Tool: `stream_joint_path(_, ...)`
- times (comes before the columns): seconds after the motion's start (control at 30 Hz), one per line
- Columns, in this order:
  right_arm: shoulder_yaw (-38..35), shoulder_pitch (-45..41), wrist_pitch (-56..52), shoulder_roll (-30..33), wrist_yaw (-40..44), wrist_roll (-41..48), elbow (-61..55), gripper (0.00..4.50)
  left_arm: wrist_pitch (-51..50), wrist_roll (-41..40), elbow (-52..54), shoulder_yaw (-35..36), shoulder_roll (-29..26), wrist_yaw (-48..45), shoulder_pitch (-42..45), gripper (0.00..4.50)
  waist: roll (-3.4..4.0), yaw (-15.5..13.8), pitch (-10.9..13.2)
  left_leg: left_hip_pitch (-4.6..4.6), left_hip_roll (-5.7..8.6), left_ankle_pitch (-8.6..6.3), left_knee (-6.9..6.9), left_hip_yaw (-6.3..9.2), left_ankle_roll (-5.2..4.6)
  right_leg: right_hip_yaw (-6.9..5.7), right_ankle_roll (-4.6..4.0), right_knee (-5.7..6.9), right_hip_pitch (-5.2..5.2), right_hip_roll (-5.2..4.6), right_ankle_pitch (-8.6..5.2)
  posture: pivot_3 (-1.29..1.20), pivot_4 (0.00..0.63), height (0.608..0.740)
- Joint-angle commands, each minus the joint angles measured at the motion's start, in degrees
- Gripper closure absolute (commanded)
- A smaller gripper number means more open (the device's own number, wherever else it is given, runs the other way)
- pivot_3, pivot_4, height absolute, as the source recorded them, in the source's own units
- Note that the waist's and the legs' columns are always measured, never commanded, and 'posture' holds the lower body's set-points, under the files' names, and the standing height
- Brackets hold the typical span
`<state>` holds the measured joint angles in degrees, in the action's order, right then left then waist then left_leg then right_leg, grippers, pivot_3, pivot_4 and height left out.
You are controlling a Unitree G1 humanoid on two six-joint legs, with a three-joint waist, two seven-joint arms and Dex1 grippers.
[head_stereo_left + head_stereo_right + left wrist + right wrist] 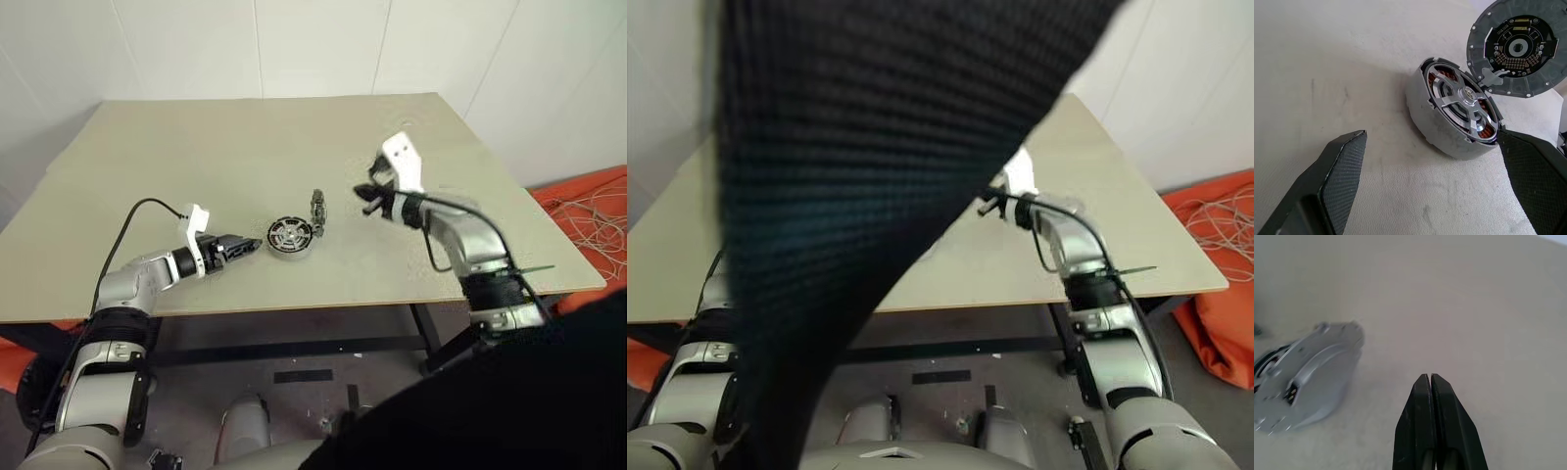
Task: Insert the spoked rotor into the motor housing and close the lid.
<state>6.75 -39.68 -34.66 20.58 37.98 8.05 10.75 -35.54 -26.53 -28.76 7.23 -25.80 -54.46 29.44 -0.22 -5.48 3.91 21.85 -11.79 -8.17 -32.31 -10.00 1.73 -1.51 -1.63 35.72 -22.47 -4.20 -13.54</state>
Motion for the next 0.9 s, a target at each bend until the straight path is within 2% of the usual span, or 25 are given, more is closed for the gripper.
stream_joint_path(0.03, -0.24, -2.10, -0.83, -1.65, -0.07, 1.99, -6.19, 4.49, 1.33, 0.40, -0.36, 0.35, -0.37, -0.38, 1.74, 0.00, -0.01, -0.13, 0.00, -0.02, -0.01, 0.00, 0.00, 0.00, 0.00, -0.01, 0.00, 0.00, 0.05, 0.00, 0.00, 0.00, 0.000, 0.740)
stream_joint_path(0.17, -1.83, -2.94, -2.69, -4.30, 0.62, 5.60, -6.92, 4.49, 1.81, 0.75, -1.24, 0.34, -0.29, -0.31, 1.76, 0.00, -0.01, -0.37, -0.01, -0.12, 0.00, -0.03, -0.05, 0.00, -0.05, -0.01, 0.00, -0.01, 0.19, -0.04, 0.00, 0.00, 0.000, 0.740)
stream_joint_path(0.43, 1.98, -1.11, -1.99, -7.07, -0.84, 3.49, -3.57, 4.49, 2.62, 0.87, -0.93, 1.69, -1.69, 0.18, 1.74, 0.00, -0.01, -0.56, -0.01, -0.11, -0.01, -0.01, -0.02, 0.02, -0.01, -0.02, 0.00, -0.01, 0.17, -0.04, 0.00, 0.00, 0.000, 0.740)
stream_joint_path(0.5, 0.12, -1.82, -1.86, -7.22, -1.71, 4.18, -2.86, 4.49, 2.49, 0.78, -0.77, 1.81, -1.88, 0.13, 1.66, 0.00, -0.01, -0.55, -0.01, -0.11, -0.01, -0.01, -0.01, 0.02, -0.01, -0.02, 0.00, -0.01, 0.17, -0.04, 0.00, 0.00, 0.000, 0.740)
stream_joint_path(0.6, -4.02, -4.23, -2.92, -6.05, -1.95, 6.41, -2.18, 4.49, 2.62, 0.92, -0.76, 1.65, -1.72, 0.10, 1.24, 0.00, -0.01, -0.68, -0.01, -0.09, 0.01, -0.01, -0.03, 0.02, -0.01, -0.02, 0.00, -0.02, 0.17, -0.05, 0.00, 0.00, 0.000, 0.740)
stream_joint_path(0.9, -8.02, -5.51, -4.31, -2.20, -2.12, 8.41, -3.54, 4.49, 2.62, 1.35, -1.26, 1.11, -0.74, 0.15, 1.77, 0.00, -0.02, -0.76, -0.01, -0.11, 0.00, 0.00, -0.02, 0.01, 0.00, -0.03, 0.00, -0.01, 0.18, -0.04, 0.00, 0.00, 0.000, 0.740)
